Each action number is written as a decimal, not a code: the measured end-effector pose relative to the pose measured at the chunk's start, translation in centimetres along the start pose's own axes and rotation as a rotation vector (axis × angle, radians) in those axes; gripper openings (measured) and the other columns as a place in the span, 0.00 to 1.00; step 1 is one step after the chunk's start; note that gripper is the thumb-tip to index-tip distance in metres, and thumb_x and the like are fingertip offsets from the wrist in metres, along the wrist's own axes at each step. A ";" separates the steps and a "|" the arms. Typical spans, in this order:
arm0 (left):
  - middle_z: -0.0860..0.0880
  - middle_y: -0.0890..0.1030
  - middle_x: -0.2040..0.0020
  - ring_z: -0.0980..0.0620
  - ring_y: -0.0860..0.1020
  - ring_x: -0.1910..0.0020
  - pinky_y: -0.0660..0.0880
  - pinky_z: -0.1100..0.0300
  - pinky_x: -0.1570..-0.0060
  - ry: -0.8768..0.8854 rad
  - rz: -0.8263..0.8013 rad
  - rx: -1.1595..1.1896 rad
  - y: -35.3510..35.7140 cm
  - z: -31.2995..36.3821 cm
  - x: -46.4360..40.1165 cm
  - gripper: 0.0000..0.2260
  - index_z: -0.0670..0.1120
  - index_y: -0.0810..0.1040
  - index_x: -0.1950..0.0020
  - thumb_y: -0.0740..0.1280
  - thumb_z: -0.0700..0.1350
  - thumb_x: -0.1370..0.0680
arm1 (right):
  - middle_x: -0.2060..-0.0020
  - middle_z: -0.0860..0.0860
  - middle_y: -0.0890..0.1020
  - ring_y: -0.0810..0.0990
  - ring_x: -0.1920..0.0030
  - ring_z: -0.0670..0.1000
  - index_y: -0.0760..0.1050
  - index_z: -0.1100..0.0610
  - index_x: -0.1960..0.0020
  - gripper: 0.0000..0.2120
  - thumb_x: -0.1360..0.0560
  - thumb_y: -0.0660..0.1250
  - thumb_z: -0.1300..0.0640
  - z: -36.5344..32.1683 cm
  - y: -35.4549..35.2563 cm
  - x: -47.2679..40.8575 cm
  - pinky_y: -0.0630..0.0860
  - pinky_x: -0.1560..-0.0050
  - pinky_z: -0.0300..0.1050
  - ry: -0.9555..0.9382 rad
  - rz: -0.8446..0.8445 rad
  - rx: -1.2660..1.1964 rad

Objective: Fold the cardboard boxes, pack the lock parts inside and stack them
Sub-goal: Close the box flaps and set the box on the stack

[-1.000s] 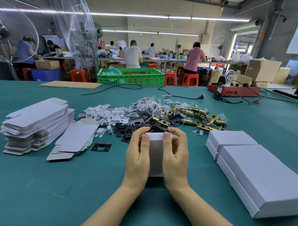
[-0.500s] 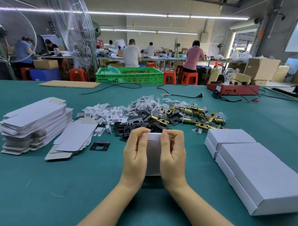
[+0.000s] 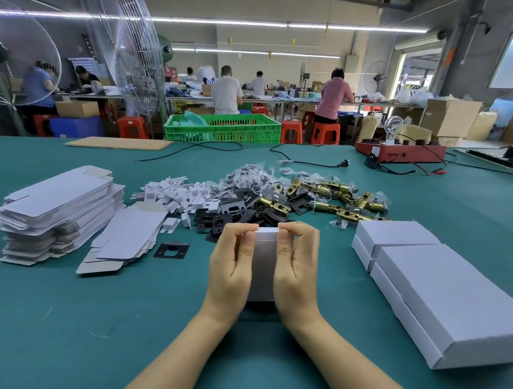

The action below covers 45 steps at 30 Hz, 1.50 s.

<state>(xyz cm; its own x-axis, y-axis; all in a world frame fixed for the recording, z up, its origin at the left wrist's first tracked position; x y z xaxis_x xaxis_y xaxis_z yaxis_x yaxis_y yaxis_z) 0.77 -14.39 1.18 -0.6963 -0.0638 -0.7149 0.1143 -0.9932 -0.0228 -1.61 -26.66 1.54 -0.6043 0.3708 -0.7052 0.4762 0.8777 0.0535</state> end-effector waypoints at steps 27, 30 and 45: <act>0.55 0.77 0.50 0.65 0.75 0.57 0.71 0.72 0.55 -0.100 -0.145 -0.070 0.7 -1.9 0.4 0.09 0.58 0.68 0.39 0.58 0.50 0.19 | 0.51 0.49 0.74 0.73 0.50 0.35 0.68 0.46 0.48 0.03 0.21 0.60 0.54 1.7 0.3 -0.3 0.66 0.49 0.25 -0.027 -0.132 0.066; 0.48 0.77 0.50 0.54 0.79 0.52 0.76 0.62 0.52 -0.266 -0.189 0.007 1.0 -3.3 0.5 0.21 0.60 0.59 0.30 0.63 0.47 0.19 | 0.48 0.46 0.75 0.75 0.49 0.41 0.66 0.39 0.45 0.09 0.23 0.59 0.50 2.8 0.4 -0.4 0.69 0.51 0.30 0.113 -0.189 0.087; 0.56 0.81 0.55 0.56 0.80 0.65 0.78 0.62 0.61 -0.513 -0.157 -0.142 0.2 -5.0 0.6 0.07 0.54 0.78 0.49 0.71 0.44 0.23 | 0.39 0.52 0.72 0.67 0.37 0.52 0.67 0.53 0.32 0.37 0.32 0.67 0.31 7.0 -1.7 -2.5 0.65 0.41 0.45 0.424 -0.489 0.695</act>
<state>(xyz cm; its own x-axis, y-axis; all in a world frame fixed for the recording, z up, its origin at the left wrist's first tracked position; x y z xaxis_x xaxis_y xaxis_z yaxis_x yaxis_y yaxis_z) 3.91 -14.10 -2.73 -0.9645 0.0091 -0.2638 0.0512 -0.9739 -0.2209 3.60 -31.17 -1.77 -0.9538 0.2095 -0.2154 0.3003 0.6384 -0.7087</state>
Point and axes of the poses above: each hand's wrist, its own x-axis away from the middle knuckle, its own y-axis out of the palm, z = x × y, the point moved 7 cm from there along -x, towards the middle knuckle
